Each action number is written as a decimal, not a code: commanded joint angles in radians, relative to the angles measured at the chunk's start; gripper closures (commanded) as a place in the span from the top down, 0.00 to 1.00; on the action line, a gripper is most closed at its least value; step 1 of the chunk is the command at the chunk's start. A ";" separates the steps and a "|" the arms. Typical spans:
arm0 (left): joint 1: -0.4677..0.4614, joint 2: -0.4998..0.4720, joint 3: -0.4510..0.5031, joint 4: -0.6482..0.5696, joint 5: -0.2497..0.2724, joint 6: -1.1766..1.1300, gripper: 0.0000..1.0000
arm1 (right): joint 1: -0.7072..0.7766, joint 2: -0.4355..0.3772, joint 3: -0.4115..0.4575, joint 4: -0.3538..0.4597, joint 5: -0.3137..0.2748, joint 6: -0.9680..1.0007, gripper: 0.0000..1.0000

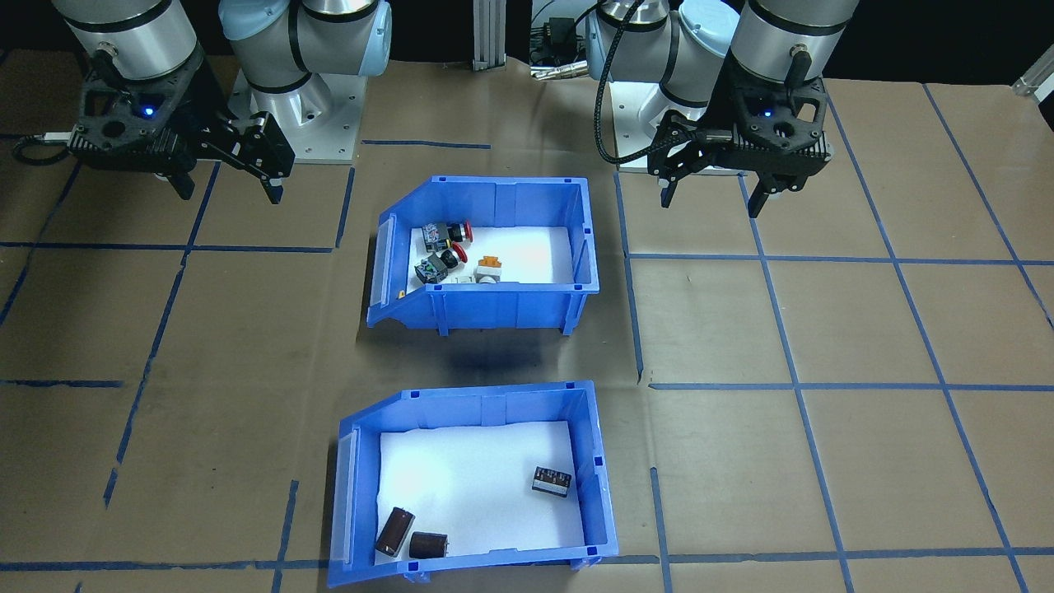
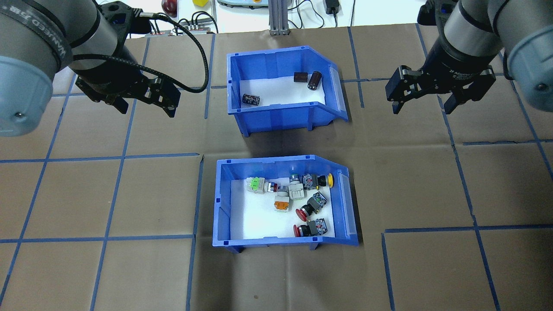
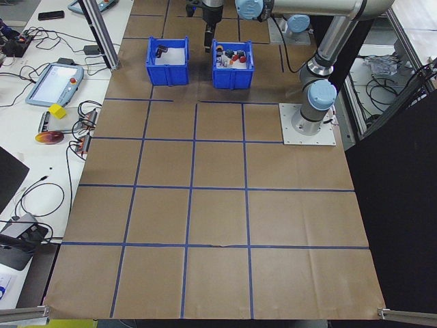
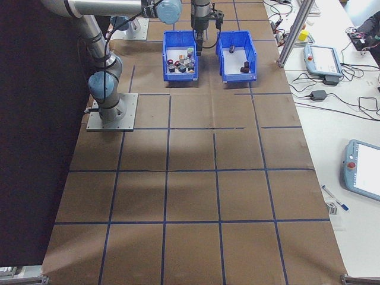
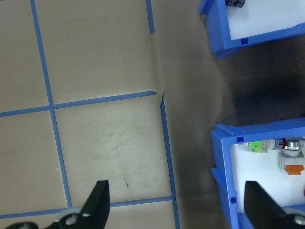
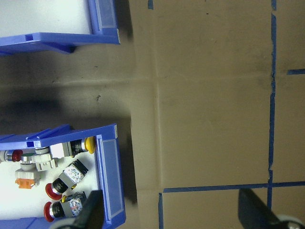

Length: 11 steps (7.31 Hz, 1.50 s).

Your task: Place button box in front

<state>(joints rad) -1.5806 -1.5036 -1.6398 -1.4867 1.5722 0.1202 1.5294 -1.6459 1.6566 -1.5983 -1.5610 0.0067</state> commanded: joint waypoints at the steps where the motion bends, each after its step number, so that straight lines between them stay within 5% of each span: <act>1: 0.001 0.003 -0.006 0.000 0.000 -0.004 0.99 | 0.002 0.000 -0.005 0.004 -0.005 -0.001 1.00; 8: 0.001 0.011 -0.006 -0.001 -0.003 -0.052 0.99 | 0.012 0.078 -0.090 0.000 -0.007 -0.183 1.00; 10: -0.001 0.017 -0.015 -0.020 0.011 -0.586 0.99 | 0.017 0.104 -0.110 -0.002 -0.004 -0.358 1.00; 11: -0.004 0.029 -0.026 -0.018 -0.001 -0.646 0.99 | 0.017 0.121 -0.110 -0.003 -0.007 -0.470 1.00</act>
<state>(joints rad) -1.5819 -1.4854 -1.6552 -1.5009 1.5766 -0.3629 1.5453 -1.5446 1.5511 -1.5995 -1.5660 -0.3290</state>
